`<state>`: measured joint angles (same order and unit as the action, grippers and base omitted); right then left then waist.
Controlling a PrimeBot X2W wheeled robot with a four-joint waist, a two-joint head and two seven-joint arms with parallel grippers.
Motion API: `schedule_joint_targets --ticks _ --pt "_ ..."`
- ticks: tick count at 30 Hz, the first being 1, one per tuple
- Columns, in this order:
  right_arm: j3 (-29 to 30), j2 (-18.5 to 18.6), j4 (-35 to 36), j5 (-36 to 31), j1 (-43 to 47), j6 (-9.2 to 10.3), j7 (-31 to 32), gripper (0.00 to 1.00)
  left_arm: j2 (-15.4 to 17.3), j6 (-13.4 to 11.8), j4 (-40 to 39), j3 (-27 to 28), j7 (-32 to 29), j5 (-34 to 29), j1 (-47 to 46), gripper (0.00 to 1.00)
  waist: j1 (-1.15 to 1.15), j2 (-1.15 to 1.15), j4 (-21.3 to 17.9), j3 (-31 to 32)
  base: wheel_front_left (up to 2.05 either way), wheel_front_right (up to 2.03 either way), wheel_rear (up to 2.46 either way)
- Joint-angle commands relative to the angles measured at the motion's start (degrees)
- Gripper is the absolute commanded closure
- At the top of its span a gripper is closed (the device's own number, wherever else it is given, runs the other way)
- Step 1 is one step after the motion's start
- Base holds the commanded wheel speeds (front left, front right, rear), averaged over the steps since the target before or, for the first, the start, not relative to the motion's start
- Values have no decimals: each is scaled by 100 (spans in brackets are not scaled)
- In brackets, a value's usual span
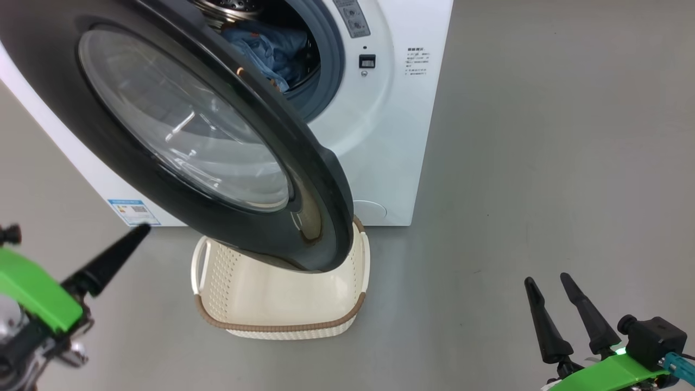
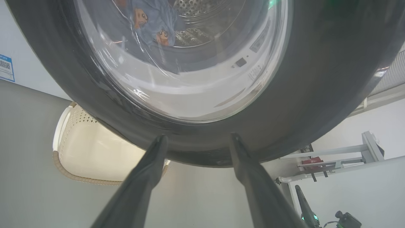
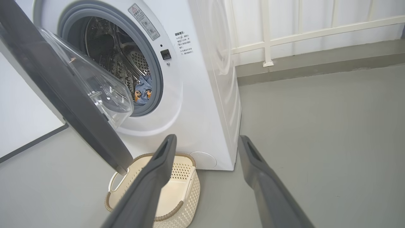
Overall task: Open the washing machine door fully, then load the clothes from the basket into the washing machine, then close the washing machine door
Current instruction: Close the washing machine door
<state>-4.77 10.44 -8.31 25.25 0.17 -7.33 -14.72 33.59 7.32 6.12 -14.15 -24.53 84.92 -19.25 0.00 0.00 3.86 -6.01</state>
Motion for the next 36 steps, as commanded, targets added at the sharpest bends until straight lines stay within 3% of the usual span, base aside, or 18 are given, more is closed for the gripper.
schedule_joint_targets --ticks 1,13,18,30,36 --pt "-94 102 150 -1 1 -16 -28 0 297 16 -46 250 119 -9 -40 0 0 0 -10 5 0 0 0" --pt "30 203 197 0 88 -16 -28 0 209 16 349 46 1222 -75 881 0 0 0 -142 11 0 0 0" --pt "92 219 199 -3 119 -16 -28 0 66 16 693 -211 2015 -200 1146 0 0 0 -222 7 0 0 0" --pt "227 219 212 -13 141 -16 -28 0 -8 17 1473 -1205 3679 -1072 1218 0 0 0 -421 10 0 0 0" --pt "295 232 228 -8 163 -16 -28 0 -68 17 1755 -1434 3934 -1634 1097 0 0 0 -451 5 0 0 0"
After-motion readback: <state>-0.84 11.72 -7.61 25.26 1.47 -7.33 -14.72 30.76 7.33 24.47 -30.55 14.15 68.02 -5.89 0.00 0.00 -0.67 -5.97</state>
